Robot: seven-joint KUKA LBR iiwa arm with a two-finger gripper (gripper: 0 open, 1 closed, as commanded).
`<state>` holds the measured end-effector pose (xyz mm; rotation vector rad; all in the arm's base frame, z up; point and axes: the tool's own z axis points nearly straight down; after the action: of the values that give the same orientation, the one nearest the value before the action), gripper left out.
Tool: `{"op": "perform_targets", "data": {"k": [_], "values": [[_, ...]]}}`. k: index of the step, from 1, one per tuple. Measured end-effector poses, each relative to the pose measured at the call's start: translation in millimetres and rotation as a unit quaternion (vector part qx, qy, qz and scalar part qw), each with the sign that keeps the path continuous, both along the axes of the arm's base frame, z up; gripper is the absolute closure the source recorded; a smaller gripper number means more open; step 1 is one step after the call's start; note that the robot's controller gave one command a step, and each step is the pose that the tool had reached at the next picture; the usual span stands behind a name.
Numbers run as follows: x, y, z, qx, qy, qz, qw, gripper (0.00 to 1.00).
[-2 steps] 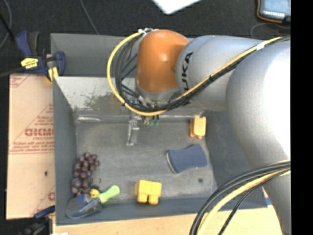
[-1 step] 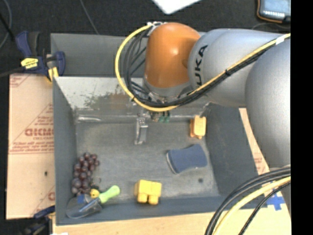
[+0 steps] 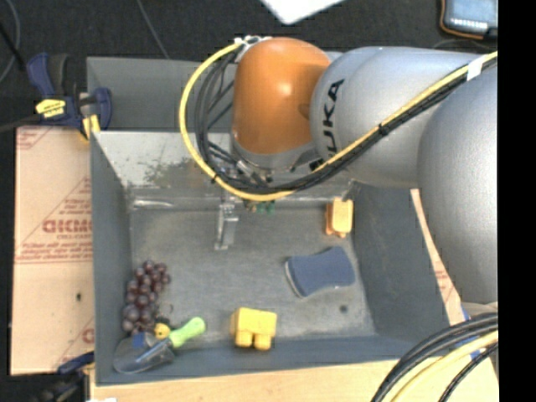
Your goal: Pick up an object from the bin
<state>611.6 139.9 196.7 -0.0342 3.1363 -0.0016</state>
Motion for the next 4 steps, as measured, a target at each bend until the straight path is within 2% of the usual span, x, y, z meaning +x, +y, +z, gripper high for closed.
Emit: {"op": "perform_targets", "data": {"k": [1,2,3,4], "values": [[-40.9,18,-5,0.002,0.0029,0.014,0.9999,0.00],[-44.8,30,-14,0.000,0.0011,0.085,0.9964,0.00],[-49.2,59,-30,0.002,0.0021,-0.021,0.9998,0.00],[-49.5,66,-34,0.002,0.0021,-0.043,0.9991,0.00]]}}
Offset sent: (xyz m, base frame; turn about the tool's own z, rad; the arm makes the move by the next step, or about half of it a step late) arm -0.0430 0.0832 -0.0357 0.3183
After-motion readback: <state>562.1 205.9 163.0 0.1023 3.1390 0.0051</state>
